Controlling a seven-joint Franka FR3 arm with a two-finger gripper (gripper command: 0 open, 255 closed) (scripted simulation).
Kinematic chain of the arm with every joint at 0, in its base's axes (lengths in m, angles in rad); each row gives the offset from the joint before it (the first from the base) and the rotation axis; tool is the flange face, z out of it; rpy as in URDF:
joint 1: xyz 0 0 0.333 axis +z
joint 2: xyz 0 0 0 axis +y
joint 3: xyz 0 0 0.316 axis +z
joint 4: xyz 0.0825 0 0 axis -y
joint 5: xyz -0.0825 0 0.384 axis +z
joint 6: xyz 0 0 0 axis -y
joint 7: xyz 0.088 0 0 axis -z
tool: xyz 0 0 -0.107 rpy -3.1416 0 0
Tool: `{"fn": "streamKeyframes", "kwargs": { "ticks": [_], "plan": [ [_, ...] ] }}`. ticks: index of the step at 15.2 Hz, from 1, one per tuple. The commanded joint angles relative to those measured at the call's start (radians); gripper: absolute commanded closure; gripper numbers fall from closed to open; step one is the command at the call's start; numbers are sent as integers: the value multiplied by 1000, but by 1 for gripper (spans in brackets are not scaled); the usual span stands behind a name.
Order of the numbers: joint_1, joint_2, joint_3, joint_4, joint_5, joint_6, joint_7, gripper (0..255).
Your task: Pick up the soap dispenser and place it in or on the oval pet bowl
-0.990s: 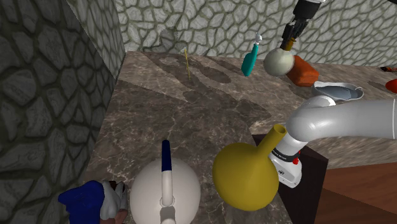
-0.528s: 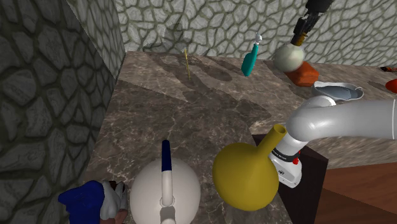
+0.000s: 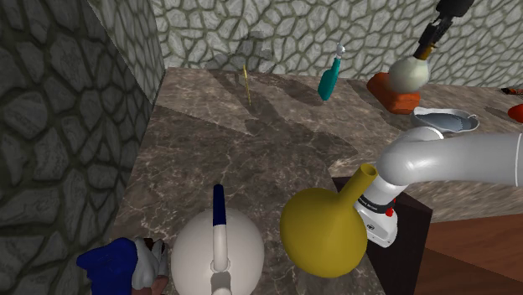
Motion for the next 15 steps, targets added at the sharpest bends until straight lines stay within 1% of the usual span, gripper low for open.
{"fn": "streamKeyframes", "kwargs": {
  "ticks": [1, 5, 9, 12, 15],
  "plan": [
    [-3, 2, -37, 33, -29, -15, -48, 255],
    [0, 21, -122, 110, -85, -35, -149, 255],
    [16, 53, -214, 205, -136, -50, -253, 255],
    [40, 85, -290, 287, -168, -59, -332, 255],
    [77, 123, -376, 382, -195, -67, -414, 255]
  ]
}}
